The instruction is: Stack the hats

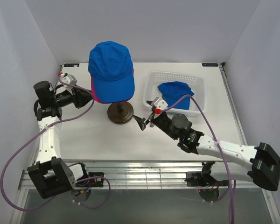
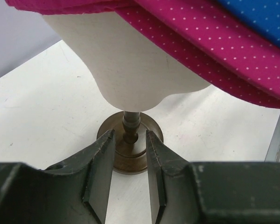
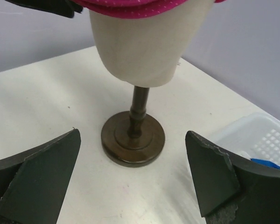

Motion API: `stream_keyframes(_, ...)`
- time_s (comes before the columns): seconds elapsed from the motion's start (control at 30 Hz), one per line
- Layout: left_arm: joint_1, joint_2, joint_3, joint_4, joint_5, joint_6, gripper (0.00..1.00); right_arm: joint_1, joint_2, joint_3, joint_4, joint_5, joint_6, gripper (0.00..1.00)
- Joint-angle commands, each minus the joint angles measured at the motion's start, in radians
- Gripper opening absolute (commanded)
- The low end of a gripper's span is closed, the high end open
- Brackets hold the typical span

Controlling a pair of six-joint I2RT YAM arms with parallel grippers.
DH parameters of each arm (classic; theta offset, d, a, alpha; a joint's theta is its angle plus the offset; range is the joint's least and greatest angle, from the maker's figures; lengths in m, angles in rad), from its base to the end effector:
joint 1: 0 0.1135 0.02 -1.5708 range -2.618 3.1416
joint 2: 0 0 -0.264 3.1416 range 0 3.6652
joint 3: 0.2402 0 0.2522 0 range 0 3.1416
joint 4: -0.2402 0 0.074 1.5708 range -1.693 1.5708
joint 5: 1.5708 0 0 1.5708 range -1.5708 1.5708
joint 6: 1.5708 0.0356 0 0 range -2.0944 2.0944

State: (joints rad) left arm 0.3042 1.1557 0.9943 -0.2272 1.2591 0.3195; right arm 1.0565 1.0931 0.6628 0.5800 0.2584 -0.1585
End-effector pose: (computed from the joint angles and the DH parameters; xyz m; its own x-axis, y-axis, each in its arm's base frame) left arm 0.2425 0.0406 0.3428 -0.1081 0.0670 -0.9919 0.8242 0.5639 -0.0517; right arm 0.1326 0.2162 0.3165 0.1857 0.0184 -0.9824 -0.6969 0.7074 -0.1184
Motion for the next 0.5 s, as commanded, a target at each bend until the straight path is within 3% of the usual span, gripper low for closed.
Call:
stream_keyframes(0.0,0.01,-0.024,-0.011,0.034,-0.006,-0.043,0.44,-0.009,0.074,0.008,0.322,-0.122,0.102,0.98)
stream_keyframes(0.1,0.009,-0.024,-0.011,0.035,-0.013,-0.045,0.45,-0.009,0.169,0.011,0.487,-0.128,0.094,0.98)
stream_keyframes(0.47,0.012,-0.013,-0.003,0.051,-0.01,-0.057,0.46,-0.009,0.398,0.107,0.722,-0.03,0.094,0.98)
